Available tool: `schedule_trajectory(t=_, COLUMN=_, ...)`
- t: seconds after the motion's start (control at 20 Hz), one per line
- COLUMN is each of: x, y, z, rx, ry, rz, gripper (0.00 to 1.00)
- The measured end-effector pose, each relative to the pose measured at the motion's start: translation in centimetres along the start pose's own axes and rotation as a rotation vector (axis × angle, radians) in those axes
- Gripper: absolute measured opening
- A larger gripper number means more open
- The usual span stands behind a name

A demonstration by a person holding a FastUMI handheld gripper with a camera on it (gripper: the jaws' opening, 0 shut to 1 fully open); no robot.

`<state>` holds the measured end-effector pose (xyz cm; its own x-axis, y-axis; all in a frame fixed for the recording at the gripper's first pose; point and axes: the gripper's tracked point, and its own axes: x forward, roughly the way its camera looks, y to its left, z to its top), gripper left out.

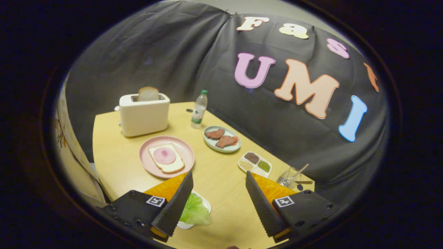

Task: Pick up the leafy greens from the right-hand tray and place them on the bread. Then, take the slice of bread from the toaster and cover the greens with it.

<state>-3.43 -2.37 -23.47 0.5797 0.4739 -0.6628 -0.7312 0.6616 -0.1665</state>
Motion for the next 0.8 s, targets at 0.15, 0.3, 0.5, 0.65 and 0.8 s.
schedule_trajectory(t=0.15, x=1.1, y=1.5, z=-3.0, rx=-0.051, ry=0.084, rz=0.104, gripper=0.98)
schedule_trajectory(t=0.3, x=2.1, y=3.0, z=-5.9, rx=-0.093, ry=0.165, rz=0.203, gripper=0.98)
schedule_trajectory(t=0.5, x=3.1, y=5.1, z=-10.0, rx=-0.162, ry=0.274, rz=0.328, gripper=0.98)
schedule_trajectory(t=0.65, x=3.6, y=6.4, z=-12.4, rx=-0.217, ry=0.339, rz=0.397, gripper=0.98)
schedule_trajectory(t=0.8, x=4.5, y=7.3, z=-13.7, rx=-0.237, ry=0.367, rz=0.437, gripper=0.99)
